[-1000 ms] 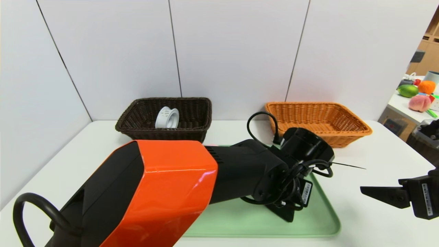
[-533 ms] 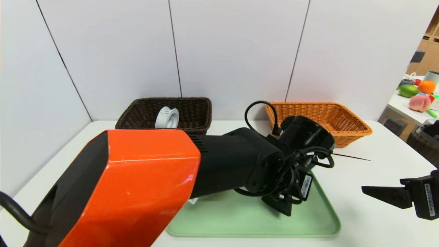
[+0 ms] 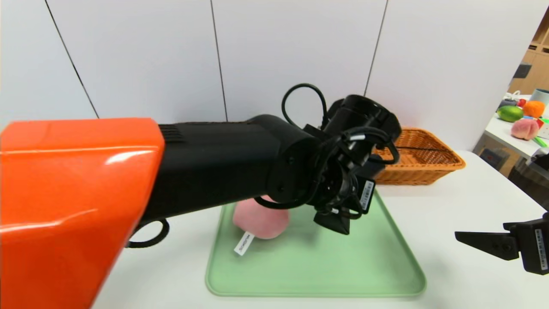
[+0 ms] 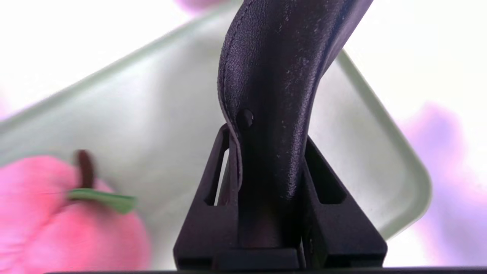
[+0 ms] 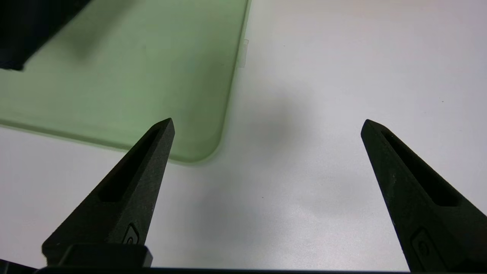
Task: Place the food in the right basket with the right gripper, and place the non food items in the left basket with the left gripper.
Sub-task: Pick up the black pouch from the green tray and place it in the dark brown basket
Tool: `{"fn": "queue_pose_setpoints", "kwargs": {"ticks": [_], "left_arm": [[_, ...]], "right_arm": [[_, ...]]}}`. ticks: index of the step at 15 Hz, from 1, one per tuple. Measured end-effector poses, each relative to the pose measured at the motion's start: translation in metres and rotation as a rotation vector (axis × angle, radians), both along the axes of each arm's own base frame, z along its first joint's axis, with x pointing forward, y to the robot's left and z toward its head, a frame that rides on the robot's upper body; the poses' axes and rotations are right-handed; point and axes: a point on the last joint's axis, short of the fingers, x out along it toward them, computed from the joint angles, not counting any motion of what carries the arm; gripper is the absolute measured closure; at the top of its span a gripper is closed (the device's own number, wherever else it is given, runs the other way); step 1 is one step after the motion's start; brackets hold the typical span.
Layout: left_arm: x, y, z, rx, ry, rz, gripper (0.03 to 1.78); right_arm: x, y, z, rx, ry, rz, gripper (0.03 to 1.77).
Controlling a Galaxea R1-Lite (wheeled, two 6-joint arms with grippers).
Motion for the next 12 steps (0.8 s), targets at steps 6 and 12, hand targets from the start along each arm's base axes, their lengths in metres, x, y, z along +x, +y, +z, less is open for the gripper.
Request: {"fn": "queue_pose_setpoints", "kwargs": {"ticks": [6, 12], "left_arm": [[0.03, 0.079, 0.065, -0.085, -0.102, 0.158, 1.39], [0.069, 0.151, 0.077, -0.052, -0.115, 0.352, 1.39]], "right_arm": [[0.0, 0.0, 0.0, 0.0, -0.003, 0.002, 0.1], [0.0, 0.0, -0.004, 0.0, 0.01, 0.004, 0.1]]}}
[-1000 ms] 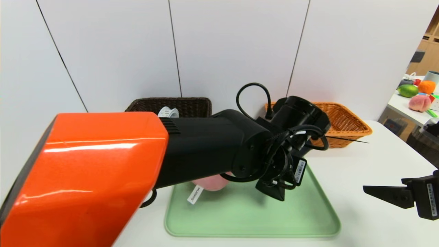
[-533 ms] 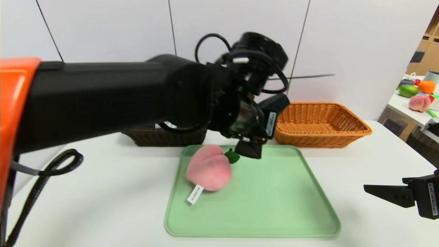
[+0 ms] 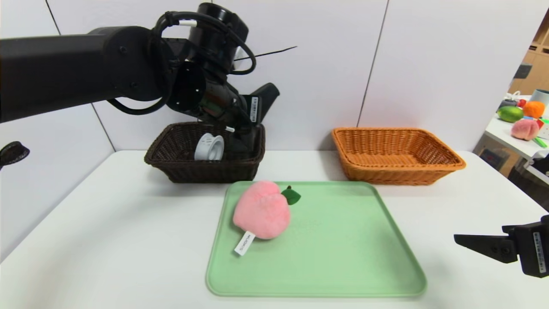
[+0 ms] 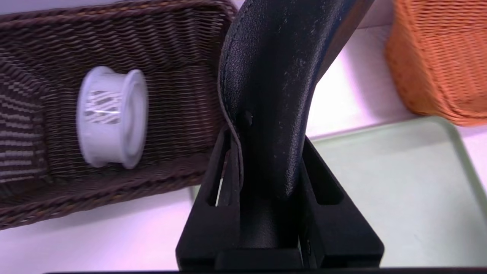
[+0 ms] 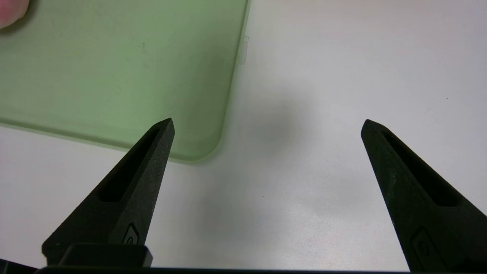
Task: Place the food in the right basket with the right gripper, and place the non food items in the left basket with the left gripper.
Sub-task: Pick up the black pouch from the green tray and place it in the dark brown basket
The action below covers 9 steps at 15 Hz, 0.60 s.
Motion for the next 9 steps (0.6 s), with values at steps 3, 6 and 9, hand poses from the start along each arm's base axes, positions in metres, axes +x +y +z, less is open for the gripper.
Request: {"fn": "queue_pose_setpoints", "kwargs": {"ticks": [3, 6, 9], "left_arm": [[0.02, 0.027, -0.004, 0.099, -0.017, 0.028, 1.39], [0.035, 0.051, -0.006, 0.23, -0.036, -0.03, 1.39], [0.044, 0.074, -0.005, 0.32, -0.061, -0.179, 1.39]], "right_arm": [[-0.001, 0.0, -0.003, -0.003, 0.011, -0.003, 0.1], [-0.003, -0.001, -0.005, -0.005, 0.016, -0.004, 0.1], [-0.005, -0.001, -0.007, -0.006, 0.019, -0.005, 0.1]]}}
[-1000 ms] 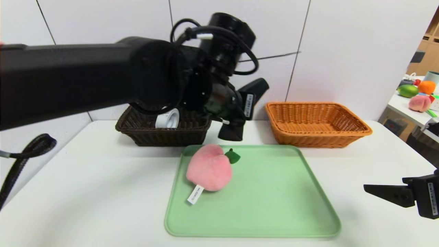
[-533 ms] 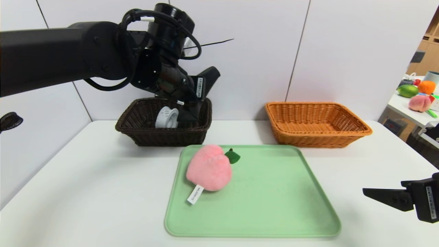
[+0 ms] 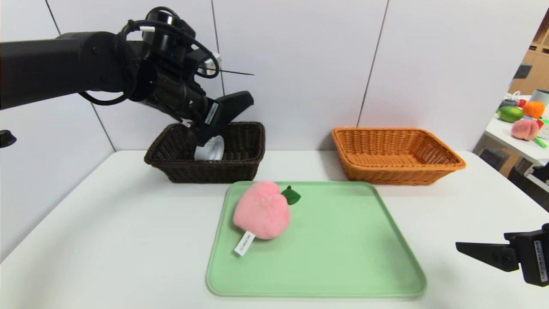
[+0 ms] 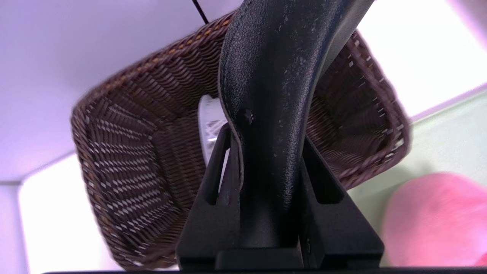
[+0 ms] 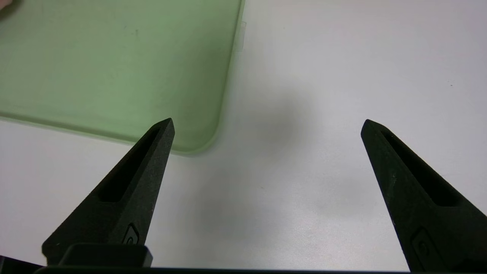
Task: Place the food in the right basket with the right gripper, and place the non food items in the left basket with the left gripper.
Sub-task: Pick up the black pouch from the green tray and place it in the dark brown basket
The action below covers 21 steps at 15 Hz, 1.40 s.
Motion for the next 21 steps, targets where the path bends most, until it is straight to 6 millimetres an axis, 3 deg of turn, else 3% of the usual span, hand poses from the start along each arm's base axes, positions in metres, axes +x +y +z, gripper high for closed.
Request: {"fn": "queue_pose_setpoints", "kwargs": {"ticks": [5, 12, 21], "left_arm": [[0.01, 0.013, -0.005, 0.09, -0.034, -0.255, 1.39], [0.023, -0.005, -0.021, -0.054, -0.029, -0.53, 1.39], [0.061, -0.01, -0.06, -0.081, -0.049, -0.534, 1.4]], "right_arm": [[-0.001, 0.0, -0.002, -0.001, 0.007, 0.004, 0.1], [-0.002, 0.0, -0.005, -0.002, 0.019, 0.002, 0.1], [-0.012, -0.002, -0.008, -0.005, 0.014, 0.0, 0.1]]}}
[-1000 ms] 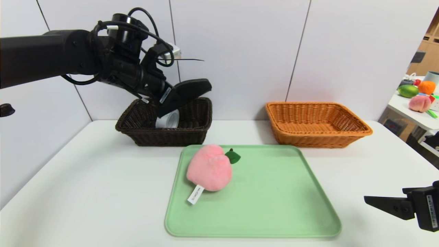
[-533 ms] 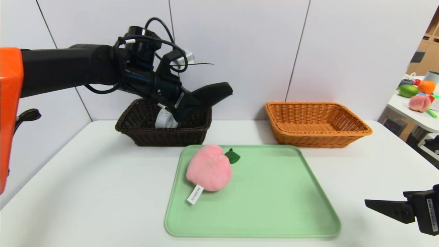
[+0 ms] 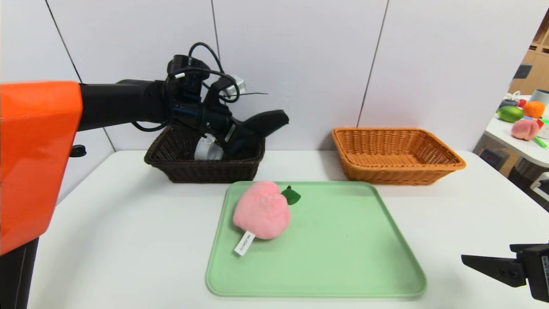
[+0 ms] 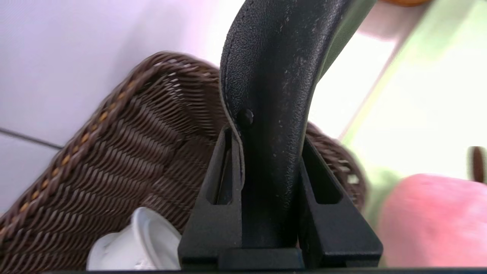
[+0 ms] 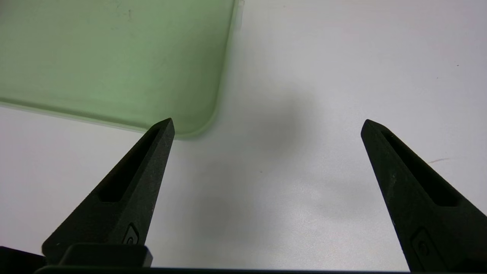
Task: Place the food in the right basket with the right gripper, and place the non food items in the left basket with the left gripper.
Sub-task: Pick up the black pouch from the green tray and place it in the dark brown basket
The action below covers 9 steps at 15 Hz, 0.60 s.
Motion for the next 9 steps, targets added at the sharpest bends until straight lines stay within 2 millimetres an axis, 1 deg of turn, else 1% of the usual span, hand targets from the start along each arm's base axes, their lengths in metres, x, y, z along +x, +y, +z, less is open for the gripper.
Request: {"fn": "queue_pose_setpoints", "kwargs": {"ticks": [2, 5, 9], "left_arm": [[0.01, 0.005, -0.009, -0.002, -0.004, 0.019, 1.4], [0.02, 0.021, -0.018, 0.001, 0.011, 0.062, 1.4], [0.027, 0.04, -0.021, 0.011, 0.005, 0.101, 1.4]], "right_arm": [[-0.001, 0.0, 0.0, 0.0, -0.001, 0.0, 0.1], [-0.003, -0.001, -0.002, 0.0, 0.0, 0.0, 0.1], [-0.006, -0.001, -0.004, 0.0, 0.003, 0.001, 0.1]]}}
